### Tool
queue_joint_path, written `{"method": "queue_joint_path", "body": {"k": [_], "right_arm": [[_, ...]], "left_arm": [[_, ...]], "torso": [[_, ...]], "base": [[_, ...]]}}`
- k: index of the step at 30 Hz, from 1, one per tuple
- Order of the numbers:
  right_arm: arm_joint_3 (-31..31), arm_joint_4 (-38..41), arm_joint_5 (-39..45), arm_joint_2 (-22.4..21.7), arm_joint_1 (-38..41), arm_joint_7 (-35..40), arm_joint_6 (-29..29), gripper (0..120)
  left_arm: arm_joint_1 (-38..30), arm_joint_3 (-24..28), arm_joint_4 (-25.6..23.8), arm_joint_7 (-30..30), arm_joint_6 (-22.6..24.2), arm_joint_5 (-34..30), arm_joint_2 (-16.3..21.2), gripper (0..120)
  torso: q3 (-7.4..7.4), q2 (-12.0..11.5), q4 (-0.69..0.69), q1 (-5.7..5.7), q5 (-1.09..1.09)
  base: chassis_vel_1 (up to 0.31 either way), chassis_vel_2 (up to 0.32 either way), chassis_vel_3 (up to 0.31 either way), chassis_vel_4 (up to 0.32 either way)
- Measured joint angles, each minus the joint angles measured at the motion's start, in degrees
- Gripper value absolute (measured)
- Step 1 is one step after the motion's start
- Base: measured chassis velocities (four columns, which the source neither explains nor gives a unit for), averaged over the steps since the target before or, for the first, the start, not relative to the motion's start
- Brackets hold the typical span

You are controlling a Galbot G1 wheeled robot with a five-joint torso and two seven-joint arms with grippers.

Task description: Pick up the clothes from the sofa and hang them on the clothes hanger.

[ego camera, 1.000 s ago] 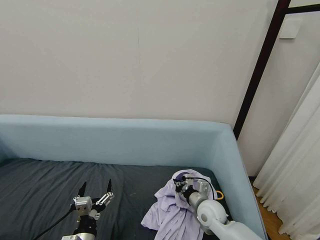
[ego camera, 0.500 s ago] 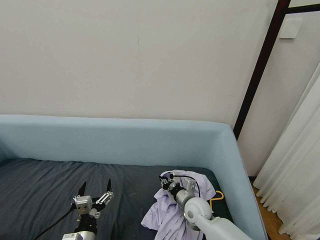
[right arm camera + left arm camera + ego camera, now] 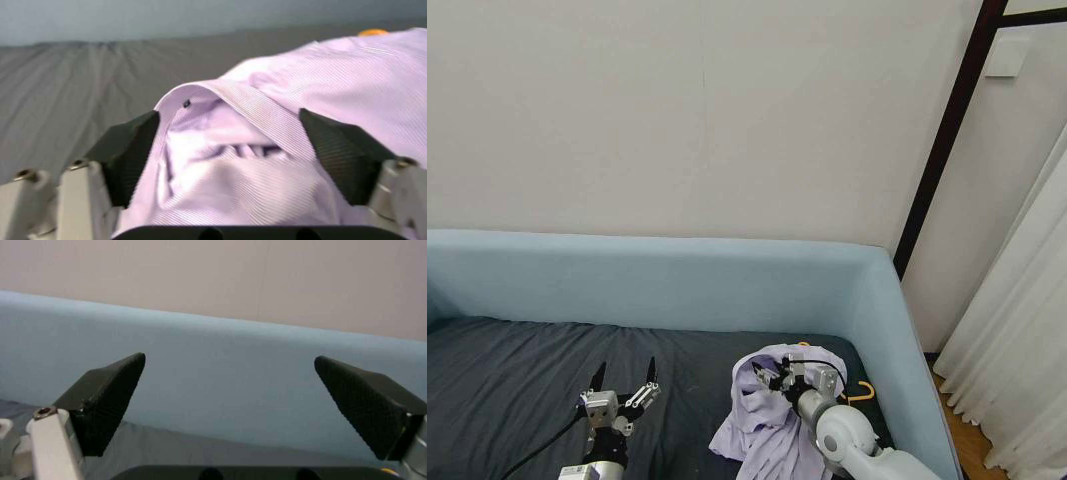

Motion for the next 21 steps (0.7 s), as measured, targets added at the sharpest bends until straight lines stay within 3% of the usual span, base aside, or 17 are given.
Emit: {"method": "queue_joint_path", "body": {"k": [4,10,14,21], "right_arm": [[0.5,-1.4,-0.5,0.0,0.0,0.2,0.3,99],[0.8,-5.7,-7.0,-0.1,0.3,-4.8,2.2,100],[0.8,-11.0,-17.4,-0.1,0.5,-12.8,6.1,100],[-0.6,-14.1,-27.5,-0.3,0.7,-16.2,8.6,100]], "left_arm": [[0.1,-0.3,0.0,-0.1,0.0,0.0,0.1,100],[0.3,-0.5,0.0,-0.2,-0.2,0.0,0.2,100],[0.5,-0.5,-0.1,-0.2,-0.2,0.0,0.1,100],[0.8,-0.7,-0.5,-0.2,-0.2,0.2,0.0,100]], "torso": [[0.0,0.0,0.01,0.0,0.0],[0.0,0.0,0.01,0.0,0.0],[0.0,0.0,0.0,0.0,0.0],[0.0,0.0,0.0,0.0,0.0]], "base": [[0.0,0.0,0.0,0.0],[0.0,0.0,0.0,0.0],[0.0,0.0,0.0,0.0],[0.0,0.0,0.0,0.0]]}}
